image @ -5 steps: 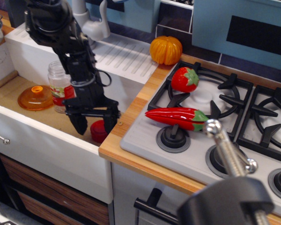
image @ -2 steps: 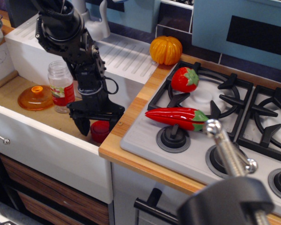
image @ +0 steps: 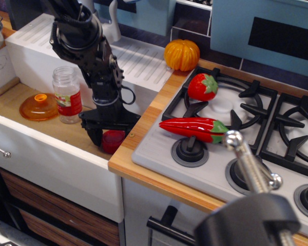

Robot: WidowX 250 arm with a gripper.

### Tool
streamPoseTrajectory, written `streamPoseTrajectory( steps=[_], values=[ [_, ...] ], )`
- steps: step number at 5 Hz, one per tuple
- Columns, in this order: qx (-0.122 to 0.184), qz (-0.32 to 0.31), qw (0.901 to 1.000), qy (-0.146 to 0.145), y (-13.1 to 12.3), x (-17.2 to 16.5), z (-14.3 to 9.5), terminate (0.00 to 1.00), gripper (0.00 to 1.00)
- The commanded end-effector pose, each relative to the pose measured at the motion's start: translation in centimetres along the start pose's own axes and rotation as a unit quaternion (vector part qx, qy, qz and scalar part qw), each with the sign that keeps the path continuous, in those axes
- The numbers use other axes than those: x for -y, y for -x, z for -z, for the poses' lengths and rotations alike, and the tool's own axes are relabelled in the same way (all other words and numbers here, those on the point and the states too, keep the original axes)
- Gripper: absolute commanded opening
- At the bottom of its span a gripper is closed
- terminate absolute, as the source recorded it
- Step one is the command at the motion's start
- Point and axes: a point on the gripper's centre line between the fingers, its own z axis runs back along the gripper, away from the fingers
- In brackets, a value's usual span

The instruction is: Put cap on container

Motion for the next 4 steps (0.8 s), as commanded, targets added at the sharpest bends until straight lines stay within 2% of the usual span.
streamPoseTrajectory(
  steps=[1, 2, 3, 4],
  values=[
    [0.026, 0.029, 0.9992, -0.002, -1.3, 1.5, -2.5, 0.0, 0.0],
    [0.026, 0.076, 0.9967, -0.015, -3.7, 2.0, -7.0, 0.0, 0.0],
    [0.003, 0.103, 0.9945, -0.021, -5.8, 0.7, -10.0, 0.0, 0.0],
    [0.0, 0.124, 0.9913, -0.042, -7.6, 0.5, -12.5, 0.0, 0.0]
  ],
)
